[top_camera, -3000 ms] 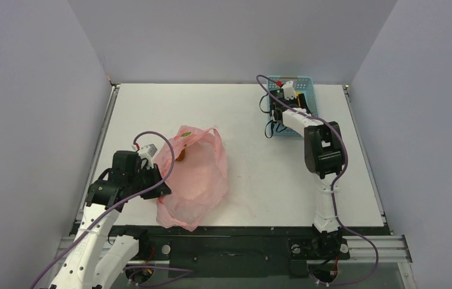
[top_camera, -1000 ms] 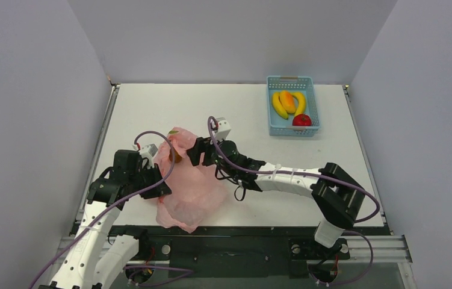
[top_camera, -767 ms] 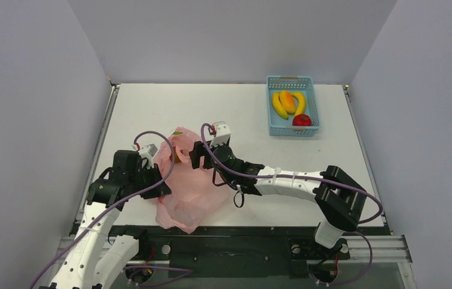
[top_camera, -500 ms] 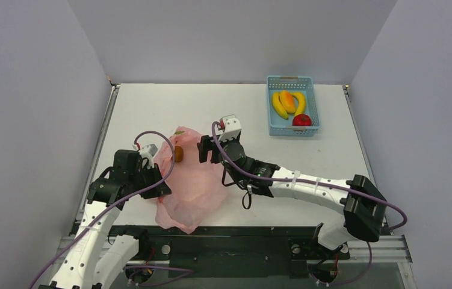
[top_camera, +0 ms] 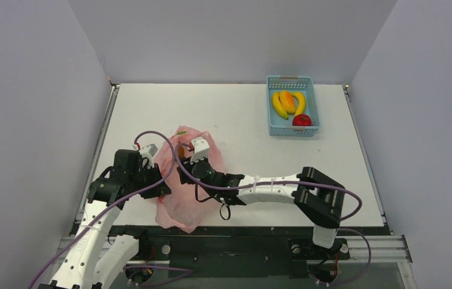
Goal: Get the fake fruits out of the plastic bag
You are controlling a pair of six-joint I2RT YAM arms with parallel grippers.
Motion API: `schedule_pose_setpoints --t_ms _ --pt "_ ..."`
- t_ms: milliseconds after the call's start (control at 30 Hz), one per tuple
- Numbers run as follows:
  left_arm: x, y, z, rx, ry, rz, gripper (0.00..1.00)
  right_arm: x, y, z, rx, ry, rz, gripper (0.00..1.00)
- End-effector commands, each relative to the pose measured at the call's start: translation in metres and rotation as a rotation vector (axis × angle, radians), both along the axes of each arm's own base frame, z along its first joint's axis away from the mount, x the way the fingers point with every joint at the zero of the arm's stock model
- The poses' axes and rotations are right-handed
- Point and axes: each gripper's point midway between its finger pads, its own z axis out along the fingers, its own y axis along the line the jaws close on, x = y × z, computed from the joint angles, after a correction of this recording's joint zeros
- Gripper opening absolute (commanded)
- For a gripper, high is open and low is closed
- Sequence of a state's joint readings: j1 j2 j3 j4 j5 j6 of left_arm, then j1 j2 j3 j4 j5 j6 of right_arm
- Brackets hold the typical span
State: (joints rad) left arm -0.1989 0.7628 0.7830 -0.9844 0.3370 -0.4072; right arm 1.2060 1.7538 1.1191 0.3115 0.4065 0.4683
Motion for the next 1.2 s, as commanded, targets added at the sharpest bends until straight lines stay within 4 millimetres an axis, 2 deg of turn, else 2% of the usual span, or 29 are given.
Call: schedule_pose_setpoints --t_ms 0,100,133,167,200,233,267,300,400,433,467,500,533,567,600,633,667,767,833,867,900,933,967,1000,1033,1067,1100,1133,1167 --pt "0.007 0.0 0.007 -0.003 -0.032 0.01 0.01 0.022 0.03 0.006 0.242 0.103 -0.016 0.48" --pt "0.007 0.001 0.006 0.0 -0.025 0.013 0.02 0.043 0.039 -0.019 0.301 0.18 -0.035 0.48" --pt "0.007 0.001 0.006 0.0 -0.025 0.012 0.01 0.047 0.046 -0.015 0.34 0.196 -0.025 0.48" --pt "0.008 0.001 0.006 0.0 -0.022 0.012 0.01 0.054 0.047 -0.03 0.33 0.214 -0.038 0.49" --pt "0.008 0.0 0.006 0.0 -0.02 0.011 0.01 0.058 0.052 -0.026 0.354 0.22 -0.039 0.49" --pt "0.008 0.0 0.005 0.001 -0.017 0.011 0.02 0.064 0.052 -0.038 0.345 0.233 -0.051 0.51" --pt "0.008 0.0 0.005 0.001 -0.016 0.011 0.01 0.068 0.057 -0.034 0.368 0.239 -0.053 0.51" --pt "0.008 0.0 0.005 0.002 -0.014 0.011 0.01 0.072 0.057 -0.042 0.369 0.247 -0.061 0.53" --pt "0.008 0.0 0.004 -0.001 -0.012 0.01 0.01 0.083 0.061 -0.047 0.399 0.261 -0.099 0.56" --pt "0.008 0.0 0.004 -0.002 -0.011 0.009 0.01 0.087 0.061 -0.056 0.391 0.271 -0.116 0.57" --pt "0.008 -0.001 0.004 -0.002 -0.009 0.008 0.02 0.09 0.064 -0.053 0.399 0.269 -0.118 0.57" --pt "0.009 -0.001 0.004 -0.002 -0.007 0.006 0.01 0.091 0.065 -0.063 0.384 0.279 -0.13 0.58" --pt "0.009 -0.001 0.004 -0.003 -0.008 0.004 0.01 0.094 0.069 -0.058 0.393 0.273 -0.13 0.59" --pt "0.009 -0.001 0.004 -0.003 -0.007 0.003 0.01 0.095 0.068 -0.069 0.371 0.276 -0.144 0.6" --pt "0.009 -0.001 0.004 -0.003 -0.007 0.002 0.01 0.097 0.072 -0.065 0.374 0.267 -0.146 0.6" --pt "0.009 -0.001 0.004 -0.004 -0.007 0.002 0.01 0.1 0.069 -0.075 0.342 0.262 -0.173 0.61" --pt "0.009 -0.002 0.004 -0.005 -0.009 0.002 0.01 0.101 0.072 -0.073 0.339 0.253 -0.182 0.62" --pt "0.009 -0.002 0.005 -0.007 -0.012 0.001 0.02 0.109 0.068 -0.088 0.28 0.23 -0.233 0.63" --pt "0.008 -0.002 0.005 -0.009 -0.014 -0.001 0.01 0.115 0.076 -0.085 0.273 0.212 -0.232 0.64" --pt "0.008 -0.002 0.005 -0.01 -0.013 -0.003 0.01 0.115 0.078 -0.096 0.249 0.216 -0.231 0.64" --pt "0.008 -0.002 0.005 -0.01 -0.013 -0.004 0.01 0.117 0.086 -0.088 0.259 0.204 -0.211 0.64" --pt "0.008 -0.002 0.005 -0.011 -0.013 -0.004 0.01 0.117 0.09 -0.096 0.247 0.204 -0.196 0.64" --pt "0.008 -0.003 0.005 -0.011 -0.014 -0.007 0.01 0.117 0.099 -0.088 0.259 0.186 -0.167 0.64" --pt "0.007 -0.003 0.005 -0.012 -0.013 -0.008 0.01 0.116 0.102 -0.095 0.231 0.176 -0.156 0.66" --pt "0.007 -0.003 0.005 -0.013 -0.015 -0.009 0.01 0.117 0.109 -0.087 0.243 0.165 -0.148 0.66" --pt "0.007 -0.003 0.006 -0.013 -0.018 -0.009 0.02 0.117 0.109 -0.101 0.206 0.175 -0.153 0.67" --pt "0.007 -0.003 0.006 -0.013 -0.019 -0.008 0.01 0.121 0.116 -0.093 0.219 0.168 -0.152 0.67" --pt "0.007 -0.003 0.006 -0.014 -0.019 -0.008 0.01 0.12 0.117 -0.107 0.187 0.181 -0.149 0.67" --pt "0.006 -0.003 0.006 -0.014 -0.019 -0.009 0.01 0.121 0.122 -0.102 0.197 0.175 -0.14 0.67"
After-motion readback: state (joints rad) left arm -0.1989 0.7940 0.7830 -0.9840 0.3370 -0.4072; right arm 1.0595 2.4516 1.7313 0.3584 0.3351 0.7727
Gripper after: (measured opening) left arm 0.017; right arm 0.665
